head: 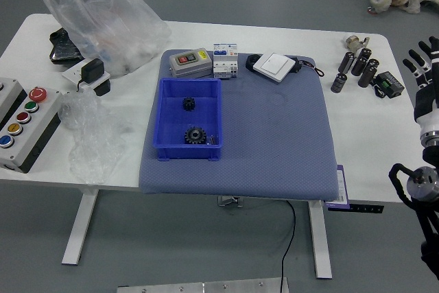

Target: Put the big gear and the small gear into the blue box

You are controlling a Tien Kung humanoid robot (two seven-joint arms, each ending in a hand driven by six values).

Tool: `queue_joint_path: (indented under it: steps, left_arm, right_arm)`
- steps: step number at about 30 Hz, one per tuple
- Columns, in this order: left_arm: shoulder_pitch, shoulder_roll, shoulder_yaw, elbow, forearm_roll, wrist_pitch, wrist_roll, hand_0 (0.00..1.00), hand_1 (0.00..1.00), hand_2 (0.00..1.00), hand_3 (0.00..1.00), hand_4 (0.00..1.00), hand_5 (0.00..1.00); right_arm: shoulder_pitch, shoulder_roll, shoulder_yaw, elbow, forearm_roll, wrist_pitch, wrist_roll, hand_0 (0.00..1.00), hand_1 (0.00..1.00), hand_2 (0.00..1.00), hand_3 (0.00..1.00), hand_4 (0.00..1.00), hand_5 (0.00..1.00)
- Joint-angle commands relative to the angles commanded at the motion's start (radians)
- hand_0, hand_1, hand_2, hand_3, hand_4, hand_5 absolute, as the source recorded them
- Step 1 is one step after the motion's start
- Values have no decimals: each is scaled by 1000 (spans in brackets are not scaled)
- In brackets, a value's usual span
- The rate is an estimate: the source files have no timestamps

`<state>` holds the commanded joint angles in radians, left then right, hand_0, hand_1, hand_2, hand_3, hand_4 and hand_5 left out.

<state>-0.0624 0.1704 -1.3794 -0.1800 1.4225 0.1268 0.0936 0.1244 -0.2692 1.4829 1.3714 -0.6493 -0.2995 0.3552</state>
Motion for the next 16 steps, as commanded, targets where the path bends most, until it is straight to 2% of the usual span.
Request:
queue_joint_path:
  steps: [8,10,11,16]
  left_arm:
    - [22,-16,-58,0,22,0,4,623,521,516,663,695,273]
    - [19,-17,-72,0,28,-1,4,623,521,516,663,695,273]
    - [16,-17,-76,0,30,-1,4,623,519,516,663,695,274]
    - [0,-18,-81,0,34,-2,3,623,519,516,663,695,274]
  right_arm:
    - [-13,-6,1,4,-9,-1,-7,708,681,711,684,762,476]
    - [-16,-2,9,3,-10,-3,-8,708,681,711,684,762,476]
    - [-17,-1,13,2,-9,-4,-8,647,614,672,685,762,483]
    - [-14,5,30,1,-14,-9,-11,647,614,672,685,762,483]
